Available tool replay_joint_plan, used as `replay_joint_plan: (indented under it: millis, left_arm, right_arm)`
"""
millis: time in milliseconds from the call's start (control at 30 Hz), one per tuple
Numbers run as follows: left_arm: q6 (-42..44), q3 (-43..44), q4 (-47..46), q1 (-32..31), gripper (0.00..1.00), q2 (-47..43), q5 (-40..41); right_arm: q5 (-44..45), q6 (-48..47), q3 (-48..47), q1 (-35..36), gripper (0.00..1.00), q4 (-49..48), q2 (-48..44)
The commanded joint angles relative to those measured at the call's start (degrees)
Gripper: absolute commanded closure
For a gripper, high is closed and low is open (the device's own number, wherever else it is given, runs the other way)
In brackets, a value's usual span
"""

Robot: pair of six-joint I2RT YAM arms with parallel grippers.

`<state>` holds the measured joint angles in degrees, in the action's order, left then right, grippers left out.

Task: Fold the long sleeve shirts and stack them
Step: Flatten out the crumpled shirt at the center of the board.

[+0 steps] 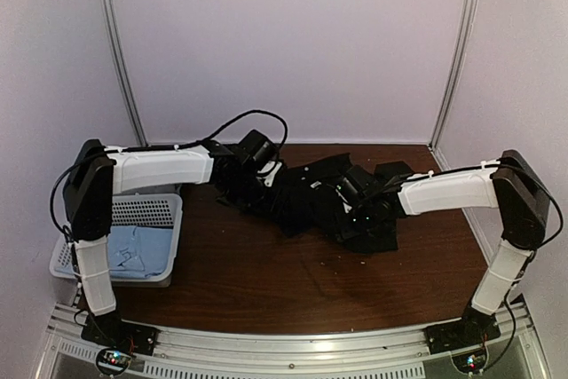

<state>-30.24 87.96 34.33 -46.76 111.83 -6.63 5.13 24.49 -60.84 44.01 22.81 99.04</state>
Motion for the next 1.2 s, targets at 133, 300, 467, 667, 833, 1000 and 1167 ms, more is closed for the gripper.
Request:
replay_joint_plan:
  millis: [133, 300, 467, 667, 833, 1000, 1167]
  left_arm:
    - [-2.5, 0.5, -5.3, 0.4, 0.35, 5.5, -2.8]
    - [-2.2, 1.4, -5.5, 0.4, 0.52, 7.2, -2.4]
    - [-0.9, 2.0, -3.7, 0.6, 0.99, 6.5, -3.7]
    - [2.9, -0.9, 1.0, 3.5, 1.00, 0.6, -9.9]
    - [6.5, -7.0, 7.4, 5.3, 1.00, -6.3, -16.2]
    - [6.6, -16.8, 8.5, 3.5, 0.99, -12.5, -24.8]
    - [1.2, -27.9, 4.9, 1.9, 0.74, -21.5, -25.8]
  right_arm:
    - [-1.7, 1.9, 0.8, 0.4, 0.45, -4.8, 3.8]
    - [-1.9, 1.4, 0.8, 0.4, 0.67, -4.4, 4.7]
    - [-2.2, -0.2, -0.5, 0.3, 0.95, -0.6, 3.9]
    - [-4.8, -3.1, -2.1, 0.2, 1.00, 9.9, 0.4]
    - [-13.0, -3.0, 0.8, 0.5, 1.00, 17.2, -5.3]
    - [-19.0, -0.3, 6.0, 3.7, 1.00, 21.0, -11.7]
    - [-23.1, 5.5, 13.4, 9.4, 1.00, 16.0, -15.9]
